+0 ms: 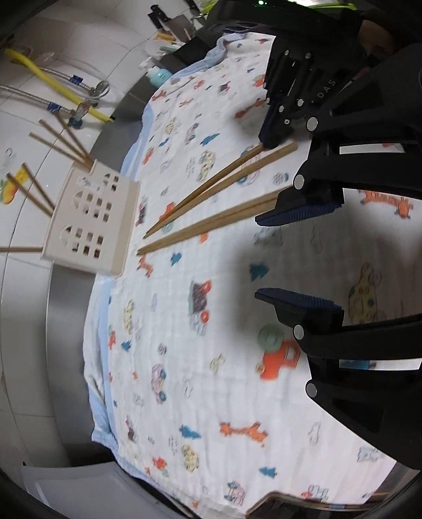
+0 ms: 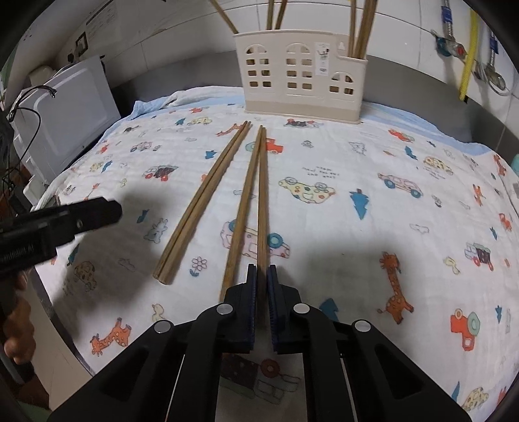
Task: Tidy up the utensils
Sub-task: 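Close the right gripper on a chopstick while the left gripper closes on another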
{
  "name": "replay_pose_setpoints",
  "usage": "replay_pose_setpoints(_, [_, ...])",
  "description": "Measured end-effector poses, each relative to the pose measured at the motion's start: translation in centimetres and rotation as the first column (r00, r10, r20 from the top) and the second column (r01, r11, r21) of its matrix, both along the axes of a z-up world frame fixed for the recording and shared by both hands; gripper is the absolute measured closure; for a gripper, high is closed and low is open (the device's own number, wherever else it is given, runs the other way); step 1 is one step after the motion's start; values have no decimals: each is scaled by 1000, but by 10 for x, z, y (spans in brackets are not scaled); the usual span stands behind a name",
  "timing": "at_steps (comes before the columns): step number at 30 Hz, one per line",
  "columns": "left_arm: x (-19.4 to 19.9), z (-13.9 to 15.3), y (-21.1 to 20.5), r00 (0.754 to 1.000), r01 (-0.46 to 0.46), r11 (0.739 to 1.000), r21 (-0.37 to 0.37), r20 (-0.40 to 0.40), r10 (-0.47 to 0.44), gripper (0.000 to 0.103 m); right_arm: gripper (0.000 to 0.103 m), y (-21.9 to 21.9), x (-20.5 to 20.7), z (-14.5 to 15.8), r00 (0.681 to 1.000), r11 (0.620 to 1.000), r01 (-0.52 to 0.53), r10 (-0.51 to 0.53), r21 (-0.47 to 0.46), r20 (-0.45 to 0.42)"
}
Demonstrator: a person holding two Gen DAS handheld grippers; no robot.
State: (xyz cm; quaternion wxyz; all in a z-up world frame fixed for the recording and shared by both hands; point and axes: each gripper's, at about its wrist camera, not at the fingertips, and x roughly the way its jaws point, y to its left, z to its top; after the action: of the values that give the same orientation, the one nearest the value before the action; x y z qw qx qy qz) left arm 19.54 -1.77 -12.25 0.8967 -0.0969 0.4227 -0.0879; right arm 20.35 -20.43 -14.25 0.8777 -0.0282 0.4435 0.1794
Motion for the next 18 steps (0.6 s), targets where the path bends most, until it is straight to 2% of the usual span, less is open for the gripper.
replay_pose_setpoints(6, [1,-6,-21,1000,22,1000,6,-18,-22,63,97,-13,-5,0,1000,1000,19,-19,18,-9])
replay_pose_setpoints(8, [3,-9,-29,1000,16,999,33,-22,-15,63,97,-16,-7,0,1000,999,20,-20,25,-10])
replay_pose_setpoints(18, [13,-21,-43,998,-19,997,70,-60,23,62,97,-24,-13,-1,1000,998,23,-23,57,-6])
